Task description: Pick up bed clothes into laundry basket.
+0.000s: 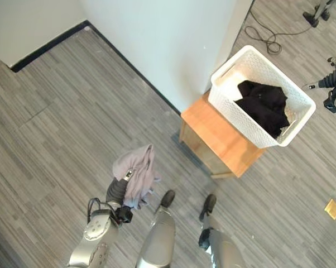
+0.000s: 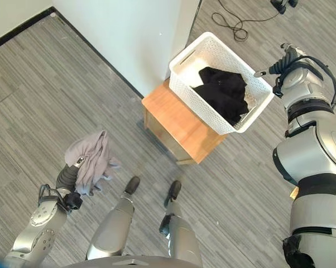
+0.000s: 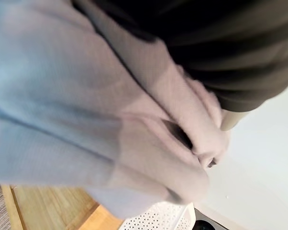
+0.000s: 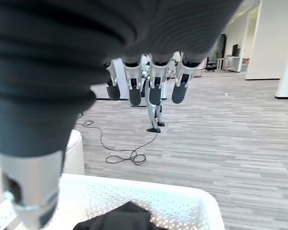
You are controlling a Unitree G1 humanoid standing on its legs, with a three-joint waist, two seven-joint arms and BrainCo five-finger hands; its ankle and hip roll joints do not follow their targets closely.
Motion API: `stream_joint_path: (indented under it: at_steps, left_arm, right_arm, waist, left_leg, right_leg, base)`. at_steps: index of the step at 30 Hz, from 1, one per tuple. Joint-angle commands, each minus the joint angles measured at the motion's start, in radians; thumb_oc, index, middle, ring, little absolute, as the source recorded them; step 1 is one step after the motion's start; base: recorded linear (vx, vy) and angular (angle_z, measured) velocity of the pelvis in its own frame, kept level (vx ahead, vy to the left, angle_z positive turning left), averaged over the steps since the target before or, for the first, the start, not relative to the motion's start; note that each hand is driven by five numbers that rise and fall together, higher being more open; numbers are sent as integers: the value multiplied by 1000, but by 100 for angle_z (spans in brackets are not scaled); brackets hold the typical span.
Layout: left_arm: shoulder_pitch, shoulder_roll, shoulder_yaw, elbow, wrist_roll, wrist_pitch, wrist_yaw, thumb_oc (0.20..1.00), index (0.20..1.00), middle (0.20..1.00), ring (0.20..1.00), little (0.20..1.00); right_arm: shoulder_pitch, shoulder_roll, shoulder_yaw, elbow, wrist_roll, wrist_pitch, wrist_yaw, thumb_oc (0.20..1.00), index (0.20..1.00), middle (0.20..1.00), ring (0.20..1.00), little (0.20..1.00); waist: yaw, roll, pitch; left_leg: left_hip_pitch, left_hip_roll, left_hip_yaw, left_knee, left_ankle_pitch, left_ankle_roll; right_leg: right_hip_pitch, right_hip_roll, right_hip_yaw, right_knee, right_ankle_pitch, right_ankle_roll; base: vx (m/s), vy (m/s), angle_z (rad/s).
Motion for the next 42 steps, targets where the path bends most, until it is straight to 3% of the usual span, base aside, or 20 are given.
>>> stream_joint_path:
  at_steps: [1, 2, 6, 7, 9, 11, 13, 16, 17, 18, 20, 21, 23, 24, 25, 26, 30, 32, 35, 42]
  left_arm:
    - [8, 42, 50, -115, -21, -63, 0, 200, 200, 200, 200, 200]
    - [16, 33, 86, -104, -20, -70, 12, 200, 200, 200, 200, 200]
    - [27, 22, 128, -82, -16, -71, 18, 200, 200, 200, 200, 200]
    - [35, 8, 160, -69, -5, -72, 17, 200, 200, 200, 200, 200]
    - [40, 11, 195, -58, 21, -68, 10, 200, 200, 200, 200, 200]
    - [41, 14, 227, -65, 54, -66, -5, 200, 200, 200, 200, 200]
    - [36, 26, 257, -95, 75, -59, -39, 200, 200, 200, 200, 200]
    - [43, 31, 262, -96, 83, -54, -51, 200, 200, 200, 200, 200]
    - [22, 10, 274, -90, 43, -51, -67, 200, 200, 200, 200, 200]
    - [9, 8, 268, -80, 45, -43, -71, 200, 200, 200, 200, 200]
    - [-3, 11, 269, -84, 47, -42, -77, 200, 200, 200, 200, 200]
    - [-70, 39, 257, -96, 85, -40, -65, 200, 200, 200, 200, 200]
    - [-74, 41, 255, -94, 85, -41, -65, 200, 200, 200, 200, 200]
    - [-132, 67, 248, -80, 117, -40, -46, 200, 200, 200, 200, 200]
    - [-212, 105, 221, -45, 159, -51, -23, 200, 200, 200, 200, 200]
    - [-217, 106, 217, -40, 159, -53, -23, 200, 200, 200, 200, 200]
    - [-384, 173, 191, 8, 130, -63, 10, 200, 200, 200, 200, 200]
    - [-386, 174, 190, 9, 130, -64, 10, 200, 200, 200, 200, 200]
    - [-547, 234, 95, 54, 116, -51, 27, 200, 200, 200, 200, 200]
    - [-726, 288, -26, 156, 101, -44, 42, 200, 200, 200, 200, 200]
  right_arm:
    - [-93, -100, 61, -95, 22, -14, -26, 1000, 1000, 1000, 1000, 1000]
    - [-24, -125, 19, -276, 55, -30, -33, 1000, 1000, 1000, 1000, 1000]
    - [134, -198, -90, -546, 65, -25, -24, 1000, 1000, 1000, 1000, 1000]
    - [387, -236, -285, -796, 82, -40, -14, 1000, 1000, 1000, 1000, 1000]
    - [600, -228, -458, -983, 95, -62, 7, 1000, 1000, 1000, 1000, 1000]
    - [803, -182, -607, -1136, 140, -89, 35, 1000, 1000, 1000, 1000, 1000]
    - [1094, -105, -789, -1302, 233, -128, 96, 1000, 1000, 1000, 1000, 1000]
    - [1211, -63, -857, -1337, 246, -114, 122, 1000, 1000, 1000, 1000, 1000]
    - [1385, 33, -938, -1384, 326, -118, 152, 1000, 1000, 1000, 1000, 1000]
    - [1445, 64, -974, -1413, 343, -119, 155, 1000, 1000, 1000, 1000, 1000]
    - [1475, 76, -992, -1408, 356, -119, 161, 1000, 1000, 1000, 1000, 1000]
    - [1484, 105, -991, -1394, 380, -110, 153, 1000, 1000, 1000, 1000, 1000]
    - [1483, 107, -993, -1394, 381, -109, 153, 1000, 1000, 1000, 1000, 1000]
    - [1510, 118, -1015, -1393, 398, -102, 157, 1000, 1000, 1000, 1000, 1000]
    - [1523, 122, -1002, -1409, 387, -111, 164, 1000, 1000, 1000, 1000, 1000]
    - [1523, 123, -1005, -1410, 386, -111, 164, 1000, 1000, 1000, 1000, 1000]
    - [1510, 159, -988, -1392, 339, -78, 157, 1000, 1000, 1000, 1000, 1000]
    - [1510, 160, -988, -1393, 339, -77, 157, 1000, 1000, 1000, 1000, 1000]
    - [1522, 192, -939, -1384, 332, -52, 174, 1000, 1000, 1000, 1000, 1000]
    - [1508, 195, -892, -1394, 338, -44, 179, 1000, 1000, 1000, 1000, 1000]
  waist:
    - [-6, 33, 0]
    - [-22, 29, -8]
    - [-45, 31, -22]
    - [-68, 56, -33]
    - [-85, 90, -32]
    - [-110, 106, -31]
    - [-135, 94, -49]
    - [-130, 92, -63]
    - [-155, 85, -115]
    - [-159, 88, -115]
    - [-158, 83, -117]
    - [-151, 73, -107]
    - [-152, 72, -106]
    - [-162, 64, -116]
    - [-164, 75, -127]
    - [-161, 74, -126]
    - [-207, 94, -177]
    - [-204, 93, -175]
    - [-222, 94, -203]
    - [-233, 86, -212]
  left_leg:
    - [108, 26, 53, -267, 141, 55]
    - [123, 26, 66, -267, 136, 58]
    - [152, 19, 78, -267, 121, 66]
    - [192, 16, 89, -267, 107, 80]
    - [243, 28, 125, -267, 92, 94]
    - [284, 49, 166, -267, 78, 91]
    - [325, 61, 231, -267, 59, 80]
    - [344, 63, 229, -266, 53, 80]
    - [350, 94, 245, -236, 44, 55]
    - [338, 102, 244, -164, 36, 44]
    - [315, 96, 239, -108, 48, 37]
    - [234, 74, 162, -7, 66, 18]
    - [231, 73, 159, -3, 64, 18]
    - [169, 102, 179, -64, 77, 14]
    - [143, 96, 187, -112, 118, 11]
    - [145, 96, 188, -116, 121, 11]
    - [240, 82, 201, -200, 103, 22]
    - [246, 83, 204, -206, 105, 23]
    - [296, 78, 229, -260, 98, 36]
    - [296, 72, 237, -267, 87, 42]
  right_leg:
    - [150, 6, -19, 14, -123, 56]
    - [160, 2, -10, 14, -119, 56]
    - [186, -9, 2, 14, -116, 58]
    - [190, -33, 7, 99, -132, 66]
    - [155, -59, -19, 236, -123, 84]
    - [122, -56, -51, 298, -124, 99]
    - [101, -23, -115, 241, -132, 90]
    - [132, -17, -122, 213, -140, 83]
    - [205, 24, -94, 143, -182, 40]
    - [237, 39, -91, 121, -198, 22]
    - [256, 41, -98, 104, -205, 11]
    - [314, 39, -85, 68, -216, -6]
    - [316, 38, -88, 66, -216, -6]
    - [343, 20, -85, 46, -217, 4]
    - [359, 24, -76, 42, -218, 11]
    - [359, 23, -75, 42, -218, 11]
    - [359, 23, -25, 46, -224, 17]
    - [362, 23, -23, 44, -223, 18]
    - [370, 16, -6, 26, -220, 33]
    - [358, 14, 0, 15, -211, 49]
  base:
    - [0, 21, -12]
    - [9, 16, -13]
    - [38, 38, -15]
    - [42, 134, -9]
    - [40, 137, -8]
    - [43, 26, -63]
    - [110, -81, -86]
    - [166, -140, -80]
    - [258, -271, -21]
    - [257, -271, 12]
    - [84, -118, 20]
    - [117, -120, 5]
    - [97, -20, -10]
    - [213, 65, 3]
    - [214, 65, -3]
    - [111, 42, 29]
    - [160, 153, -12]
    - [94, 74, -51]
    - [145, 104, -46]
    - [41, 36, -4]
